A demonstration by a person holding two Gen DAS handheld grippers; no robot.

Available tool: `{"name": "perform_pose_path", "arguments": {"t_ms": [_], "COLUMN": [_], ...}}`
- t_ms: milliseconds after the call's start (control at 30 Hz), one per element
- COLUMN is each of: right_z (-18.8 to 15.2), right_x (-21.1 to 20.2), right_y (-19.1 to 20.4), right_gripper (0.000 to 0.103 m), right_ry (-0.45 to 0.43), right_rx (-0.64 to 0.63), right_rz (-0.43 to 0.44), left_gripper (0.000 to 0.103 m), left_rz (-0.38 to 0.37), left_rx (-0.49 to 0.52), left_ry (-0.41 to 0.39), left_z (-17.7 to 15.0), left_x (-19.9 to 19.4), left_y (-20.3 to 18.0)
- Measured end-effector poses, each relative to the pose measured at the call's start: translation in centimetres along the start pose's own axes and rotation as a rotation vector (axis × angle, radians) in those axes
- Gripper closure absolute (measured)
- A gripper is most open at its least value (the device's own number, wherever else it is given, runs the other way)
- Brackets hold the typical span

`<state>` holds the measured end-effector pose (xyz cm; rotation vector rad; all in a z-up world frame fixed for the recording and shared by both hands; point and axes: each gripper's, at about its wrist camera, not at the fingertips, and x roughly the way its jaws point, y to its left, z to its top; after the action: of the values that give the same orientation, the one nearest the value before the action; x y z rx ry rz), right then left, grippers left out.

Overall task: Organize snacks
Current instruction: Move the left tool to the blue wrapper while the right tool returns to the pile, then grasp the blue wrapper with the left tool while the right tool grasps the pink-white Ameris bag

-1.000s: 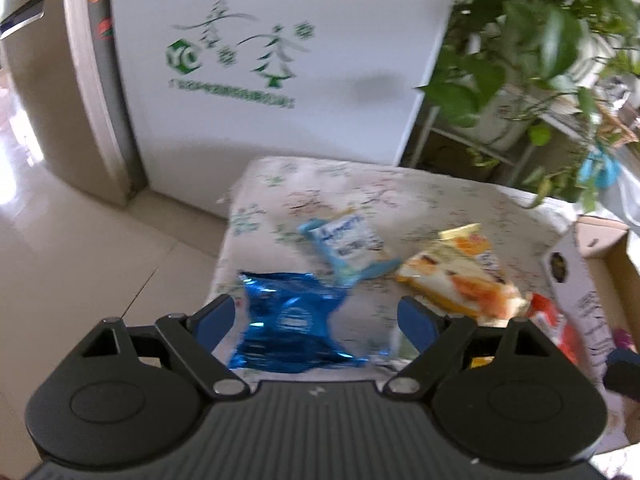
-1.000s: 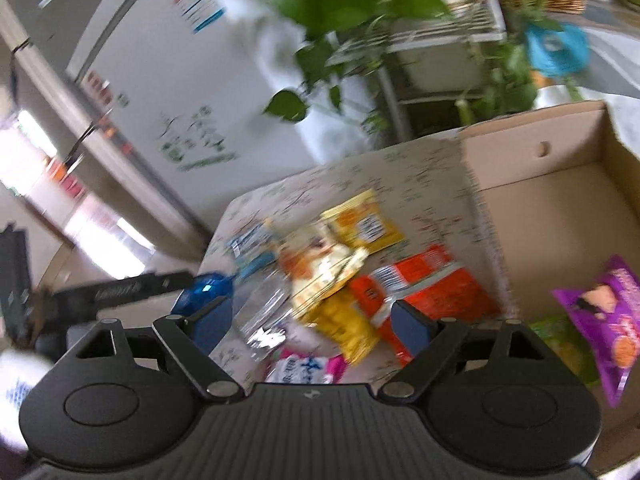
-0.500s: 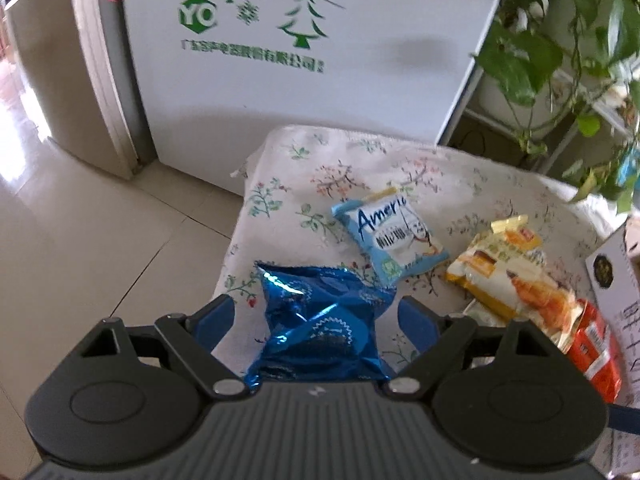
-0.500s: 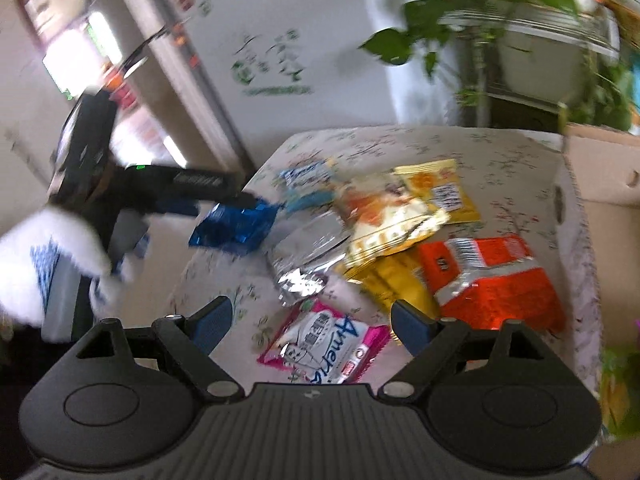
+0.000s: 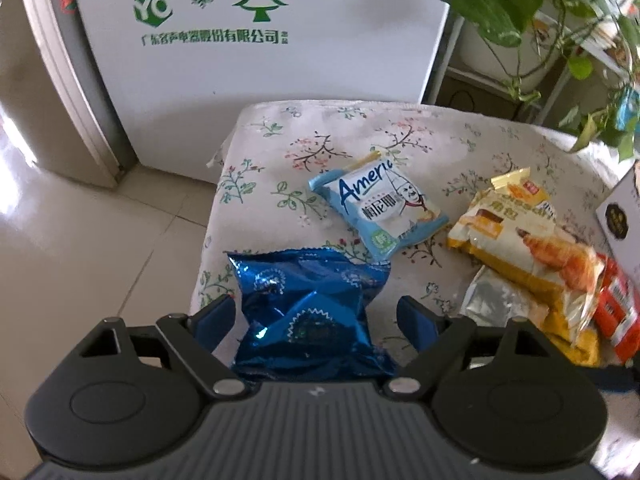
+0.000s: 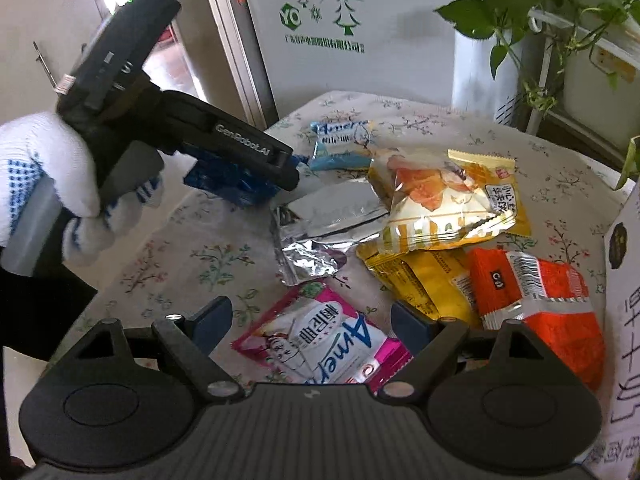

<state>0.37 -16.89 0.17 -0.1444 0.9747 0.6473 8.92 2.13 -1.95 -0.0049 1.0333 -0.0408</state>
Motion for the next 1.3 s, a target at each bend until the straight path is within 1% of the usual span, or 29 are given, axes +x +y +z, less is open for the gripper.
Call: {"name": "perform_pose_path", "arguments": {"t_ms": [100,133,167,233,300,400,467,500,600,667,733,833,933,1000,1100,1167,1200,1300], "right_z": [-0.2,-0.3,-0.4,-0.5,-0.8,-1.1,-1.3,-1.4,-1.5,-1.6,-1.8,-1.9,-1.8,-1.8,-1.7,-1.6,-1.6,-1.4], "right_x": [0.8,0.9,0.8,0.8,0.6,0.6,0.5,0.6,0.7,1.1,1.3,1.2,1.2,1.1,0.9,0.7,0.6,0.4], "right_y": [-0.2,-0.1,0.0,0.3,0.7,1.5,2.1,2.3,3.1,3.6,3.8,3.7,3.7,3.6,3.3,3.0,3.0,2.8], "right_gripper": [0.012,0.011,0.008,0.006,0.006,0.006,0.007,0.007,0.007,0.008,0.008,0.008,0.008,0.010,0.016,0.022,0.023,0.032], "right_ry": [0.012,0.018,0.020,0.051,0.069,0.088,0.093,0.087,0.082,0.087,0.084,0.073,0.068,0.067,0.062,0.057,0.055,0.047], "right_rx": [0.014,0.016,0.012,0.010,-0.001,-0.044,-0.063,-0.065,-0.112,-0.156,-0.174,-0.164,-0.159,-0.158,-0.151,-0.143,-0.135,-0.124], "right_rz": [0.004,0.008,0.011,0.030,0.057,0.046,0.044,0.033,-0.018,-0.065,-0.093,-0.102,-0.105,-0.103,-0.107,-0.113,-0.112,-0.123], "left_gripper": [0.021,0.023,0.026,0.031,0.032,0.032,0.025,0.024,0.020,0.014,0.010,0.002,0.001,0.002,0.008,0.015,0.018,0.031], "left_rz": [0.001,-0.009,-0.014,-0.014,-0.023,-0.026,-0.024,-0.027,-0.019,-0.022,-0.025,-0.027,-0.024,-0.028,-0.039,-0.045,-0.048,-0.049], "left_rx": [0.026,0.026,0.027,0.030,0.025,0.040,0.034,0.033,0.038,0.033,0.040,0.046,0.058,0.061,0.067,0.075,0.078,0.085], "left_ry": [-0.003,-0.001,0.002,0.009,0.014,0.011,0.011,0.011,0.007,0.007,0.007,0.012,0.002,-0.004,-0.009,-0.015,-0.021,-0.043], "left_z": [-0.1,-0.1,-0.2,-0.2,-0.4,-0.5,-0.5,-0.5,-0.5,-0.5,-0.6,-0.7,-0.9,-1.0,-1.1,-1.2,-1.2,-1.4], "left_x": [0.2,0.3,0.4,0.5,0.5,0.4,0.5,0.6,0.7,0.8,0.9,1.2,1.3,1.2,1.0,0.7,0.5,0.1], "left_y": [-0.1,-0.1,-0.1,0.0,0.0,-0.1,-0.1,-0.1,-0.4,-0.3,-0.3,-0.5,-0.7,-0.7,-0.7,-0.7,-0.7,-0.6]}}
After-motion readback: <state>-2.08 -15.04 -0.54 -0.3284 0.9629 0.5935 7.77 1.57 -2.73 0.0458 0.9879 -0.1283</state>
